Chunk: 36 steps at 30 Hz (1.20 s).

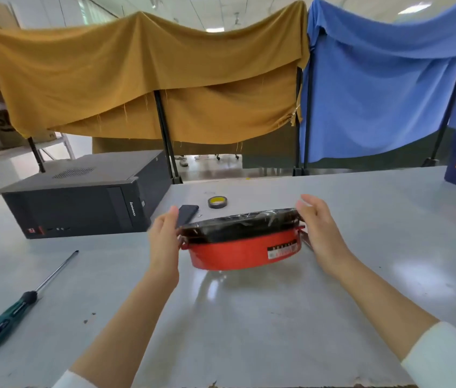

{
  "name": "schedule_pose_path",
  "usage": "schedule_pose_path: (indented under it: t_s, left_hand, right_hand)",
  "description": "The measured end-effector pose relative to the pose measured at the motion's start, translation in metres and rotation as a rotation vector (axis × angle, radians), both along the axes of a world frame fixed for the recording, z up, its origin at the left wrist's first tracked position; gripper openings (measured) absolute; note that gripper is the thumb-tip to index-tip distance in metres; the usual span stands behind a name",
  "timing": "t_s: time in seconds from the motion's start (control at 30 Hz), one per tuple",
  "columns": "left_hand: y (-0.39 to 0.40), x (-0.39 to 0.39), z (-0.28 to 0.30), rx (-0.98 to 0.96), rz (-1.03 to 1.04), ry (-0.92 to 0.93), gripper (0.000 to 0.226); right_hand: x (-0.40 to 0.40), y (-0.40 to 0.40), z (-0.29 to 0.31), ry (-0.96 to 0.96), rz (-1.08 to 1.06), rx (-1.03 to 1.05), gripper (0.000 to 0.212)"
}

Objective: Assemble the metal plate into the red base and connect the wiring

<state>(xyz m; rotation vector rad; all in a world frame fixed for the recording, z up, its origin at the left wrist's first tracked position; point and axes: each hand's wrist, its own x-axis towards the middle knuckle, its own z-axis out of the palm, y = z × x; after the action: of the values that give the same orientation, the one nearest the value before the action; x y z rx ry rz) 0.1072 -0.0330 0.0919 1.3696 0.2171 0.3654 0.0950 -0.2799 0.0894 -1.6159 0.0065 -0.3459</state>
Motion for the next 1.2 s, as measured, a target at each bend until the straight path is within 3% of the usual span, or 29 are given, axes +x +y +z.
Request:
schedule_pose_path:
  t_s: [0.13, 0.4, 0.77, 1.2]
  left_hand:
    - [0.003, -0.008, -0.033, 0.055, -0.008, -0.031, 0.015]
    - [0.011, -0.019, -0.074, 0.157, -0.067, 0.046, 0.042]
    - [-0.007, 0.019, -0.079, 0.148, -0.143, 0.130, 0.054]
    - [-0.022, 0.062, -0.079, 0.089, -0.114, 0.094, 0.045]
  right_hand:
    - [-0.007, 0.002, -0.019, -0.021, -0.013, 0.014, 0.037]
    - [-0.019, 0.007, -0.065, 0.066, -0.056, -0.036, 0.046]
    - [0.021, -0.009, -0.073, 0.127, -0.091, -0.148, 0.047]
    - [0.074, -0.021, -0.073, 0.149, -0.041, -0.112, 0.045]
